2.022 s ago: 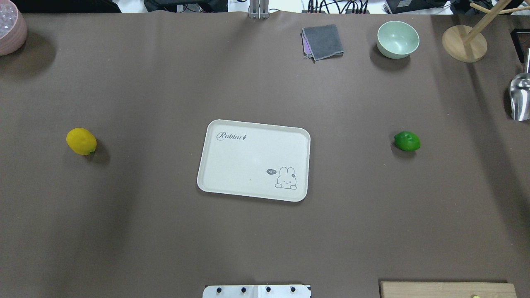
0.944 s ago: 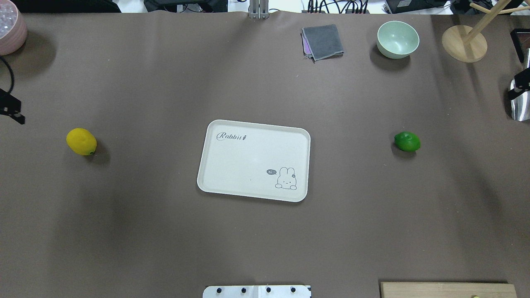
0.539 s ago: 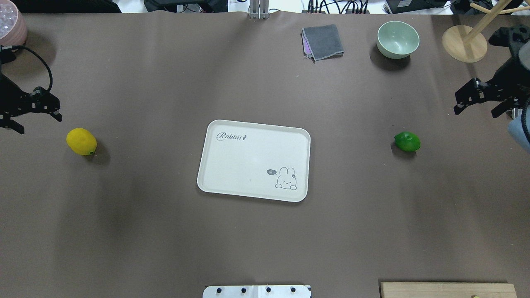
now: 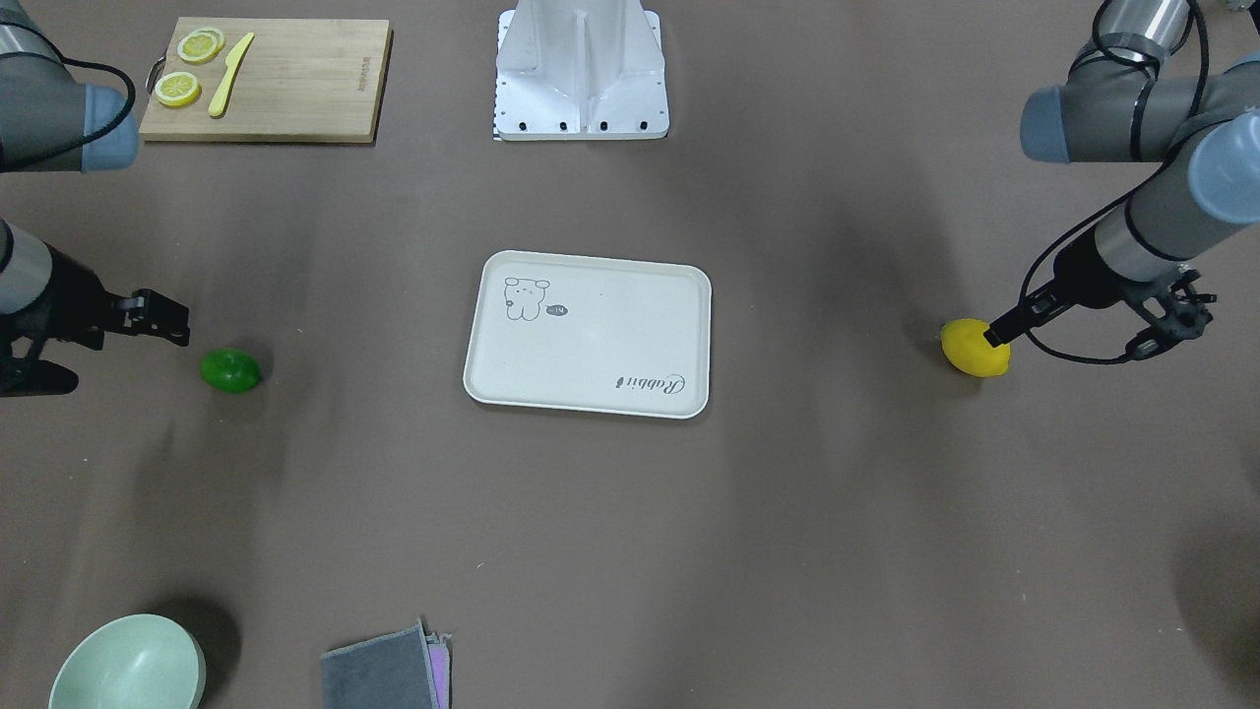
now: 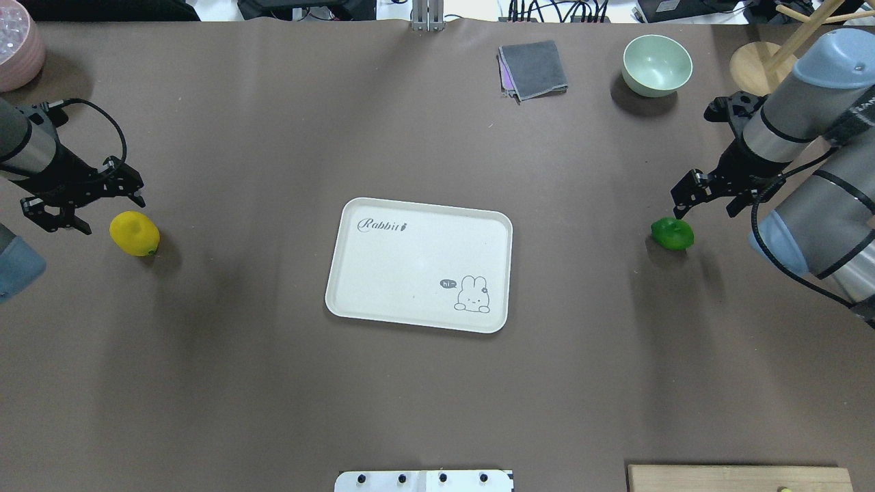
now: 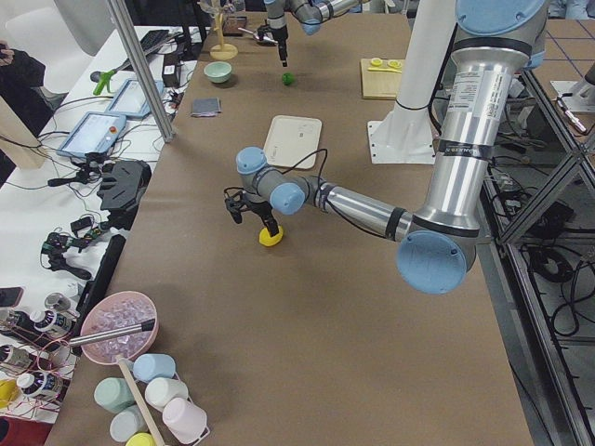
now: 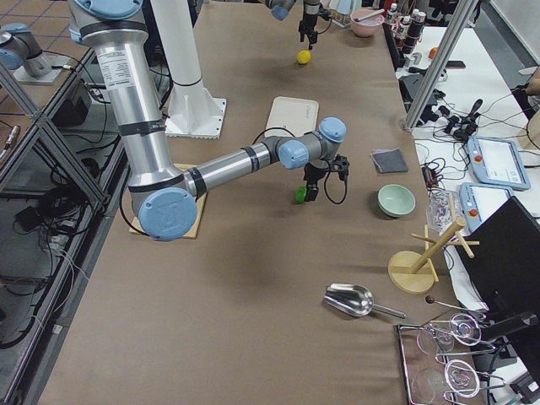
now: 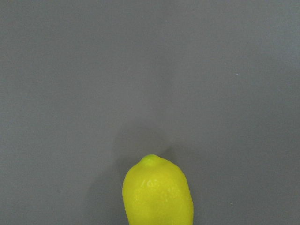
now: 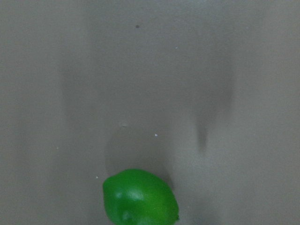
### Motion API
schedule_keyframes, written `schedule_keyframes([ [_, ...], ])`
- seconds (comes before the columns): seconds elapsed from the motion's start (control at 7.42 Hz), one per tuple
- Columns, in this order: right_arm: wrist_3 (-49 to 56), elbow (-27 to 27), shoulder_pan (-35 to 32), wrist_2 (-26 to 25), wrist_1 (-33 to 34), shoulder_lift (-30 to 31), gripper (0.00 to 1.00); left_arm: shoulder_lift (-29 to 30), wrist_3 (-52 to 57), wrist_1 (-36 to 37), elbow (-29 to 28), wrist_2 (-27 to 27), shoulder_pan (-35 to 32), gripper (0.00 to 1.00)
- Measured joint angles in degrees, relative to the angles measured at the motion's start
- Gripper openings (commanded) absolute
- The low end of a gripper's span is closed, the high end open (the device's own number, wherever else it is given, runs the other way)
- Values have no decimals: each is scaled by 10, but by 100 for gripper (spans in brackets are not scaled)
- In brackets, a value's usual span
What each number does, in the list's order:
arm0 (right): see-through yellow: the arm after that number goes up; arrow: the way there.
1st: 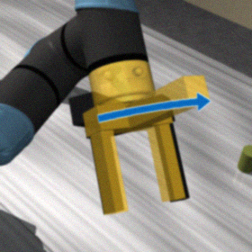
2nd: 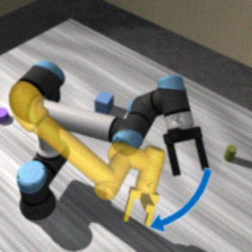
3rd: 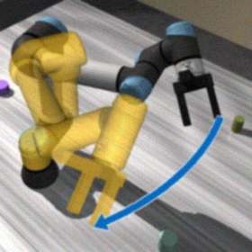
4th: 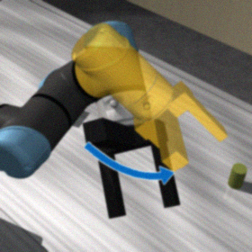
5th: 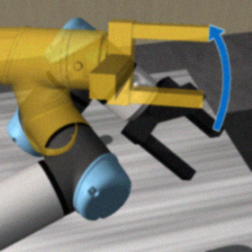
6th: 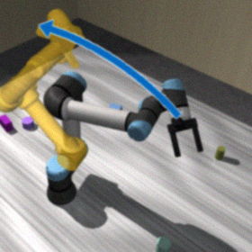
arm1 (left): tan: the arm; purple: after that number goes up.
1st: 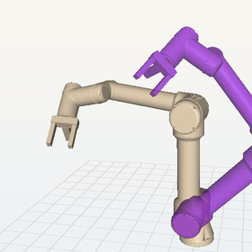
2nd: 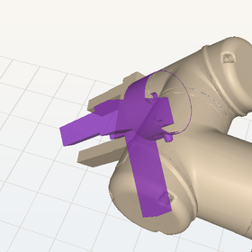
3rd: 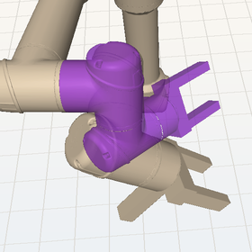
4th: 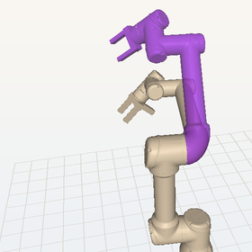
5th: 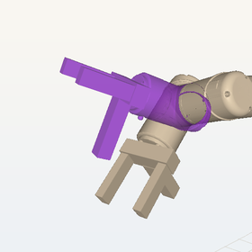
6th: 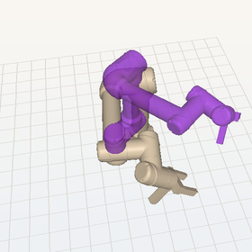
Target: Place all lemons on tray
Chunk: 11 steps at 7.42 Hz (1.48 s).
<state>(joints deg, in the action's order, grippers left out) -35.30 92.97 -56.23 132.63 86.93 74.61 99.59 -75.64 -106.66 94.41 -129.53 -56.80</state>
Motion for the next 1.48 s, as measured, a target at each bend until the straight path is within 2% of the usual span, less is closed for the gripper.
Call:
schedule_keyframes([
  [0.54,2,-53,27,2,-40,-21,99,-7,-66,-46,-11,32,35,95],
  [0.67,3,-59,31,2,-41,-24,98,-14,-80,-66,-14,40,44,81],
  [0.81,4,-65,36,2,-42,-25,96,-25,-85,-85,-16,43,49,54],
  [0.94,4,-70,41,2,-44,-25,79,-32,-87,-97,-17,44,51,1],
  [1.08,5,-74,43,1,-46,-25,40,-34,-87,-101,-19,44,52,0],
  [1.21,6,-76,43,2,-47,-26,24,-35,-84,-103,-20,44,52,0],
  [1.48,4,-76,42,10,-47,-27,25,-31,-71,-98,-19,33,52,0],
])
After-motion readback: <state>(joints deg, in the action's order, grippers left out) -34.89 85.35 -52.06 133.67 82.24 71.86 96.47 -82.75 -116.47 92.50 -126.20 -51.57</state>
